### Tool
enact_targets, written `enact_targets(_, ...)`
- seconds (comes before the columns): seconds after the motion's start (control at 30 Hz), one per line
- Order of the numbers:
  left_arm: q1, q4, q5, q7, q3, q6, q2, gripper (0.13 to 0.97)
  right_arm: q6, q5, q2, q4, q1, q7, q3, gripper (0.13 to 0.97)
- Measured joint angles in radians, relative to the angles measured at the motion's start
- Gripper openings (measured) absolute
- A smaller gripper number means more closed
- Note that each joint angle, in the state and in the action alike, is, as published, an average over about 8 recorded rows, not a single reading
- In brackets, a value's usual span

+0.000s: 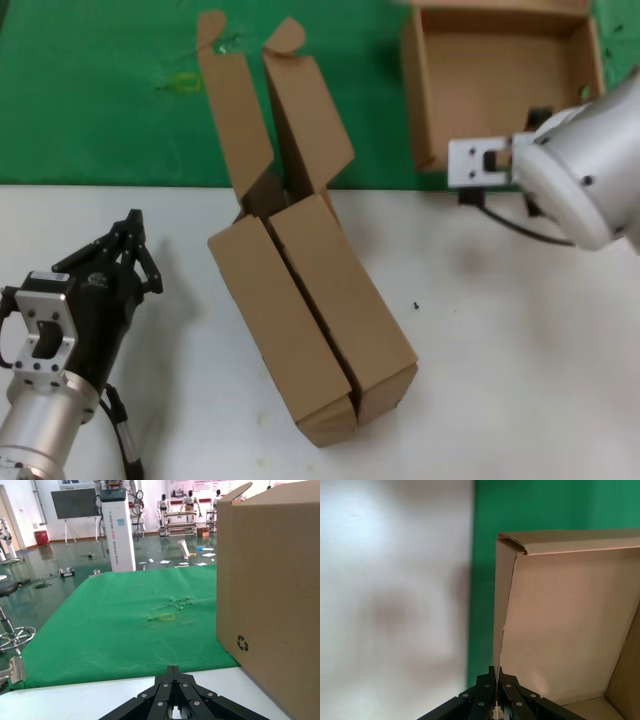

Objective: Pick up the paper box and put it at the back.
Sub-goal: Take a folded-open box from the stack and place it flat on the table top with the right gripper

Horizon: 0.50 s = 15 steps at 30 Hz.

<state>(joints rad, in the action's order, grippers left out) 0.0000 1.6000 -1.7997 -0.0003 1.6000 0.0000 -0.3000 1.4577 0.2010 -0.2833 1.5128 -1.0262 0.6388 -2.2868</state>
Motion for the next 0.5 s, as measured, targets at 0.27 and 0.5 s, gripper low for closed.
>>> enact_targets(0.27,0.000,0.000,0.000,0.000,0.000,0.000,0.000,0.143,-0.048,0.018,0.071,-0.148,0.015,-0.035,0.011,0.148)
enact_targets(0.5,0.000,0.000,0.000,0.000,0.000,0.000,0.000,0.143,-0.121,0.030,0.113,-0.252,0.008,-0.032,0.040,0.148)
